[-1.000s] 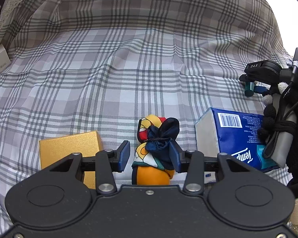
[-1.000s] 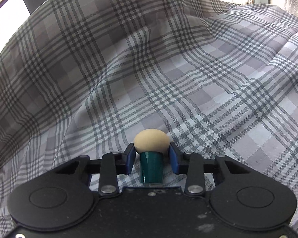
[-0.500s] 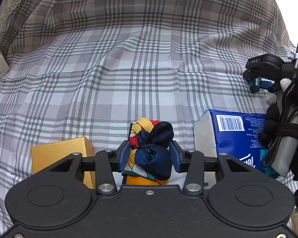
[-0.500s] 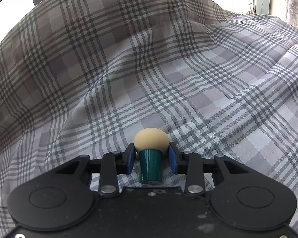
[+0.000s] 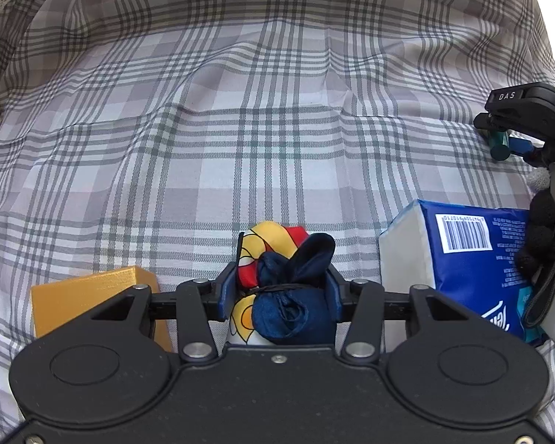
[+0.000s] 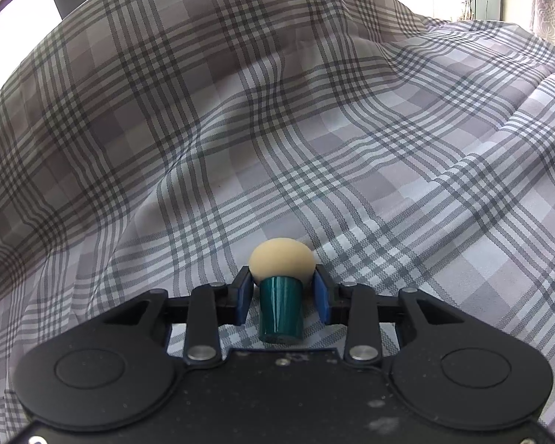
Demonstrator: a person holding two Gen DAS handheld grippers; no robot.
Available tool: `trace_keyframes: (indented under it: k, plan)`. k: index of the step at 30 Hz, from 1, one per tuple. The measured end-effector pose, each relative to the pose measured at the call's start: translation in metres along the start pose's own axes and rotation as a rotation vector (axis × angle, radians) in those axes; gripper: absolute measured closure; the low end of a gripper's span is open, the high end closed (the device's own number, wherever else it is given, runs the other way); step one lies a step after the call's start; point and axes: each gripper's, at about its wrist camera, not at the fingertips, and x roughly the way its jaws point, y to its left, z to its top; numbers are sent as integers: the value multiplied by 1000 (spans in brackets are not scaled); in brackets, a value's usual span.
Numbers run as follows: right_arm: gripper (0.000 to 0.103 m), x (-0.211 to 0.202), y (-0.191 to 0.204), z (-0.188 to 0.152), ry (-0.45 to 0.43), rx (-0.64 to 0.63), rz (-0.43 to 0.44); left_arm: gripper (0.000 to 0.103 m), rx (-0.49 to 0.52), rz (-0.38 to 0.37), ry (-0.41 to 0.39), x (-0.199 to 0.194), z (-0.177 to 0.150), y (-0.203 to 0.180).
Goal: Organize soft objects
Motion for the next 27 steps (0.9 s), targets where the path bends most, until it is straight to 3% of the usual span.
trace_keyframes:
  k: [6,15,16,18,27]
  plan:
    - [69,0,-1,0,-2,8,6,49,34,24,-45,3,-3,-8]
    - [69,-1,-4,0,-5,36,31,48,59,-10,-64,2,-7,-4]
    - [69,0,-4,1,-3,41,36,48,61,-13,-69,2,-7,-3]
    - [70,0,-5,3,4,51,50,60,64,-15,-91,-1,-9,-1]
    - [70,-23,-20,16,20,92,213,64,26,-70,-110,-6,-8,11]
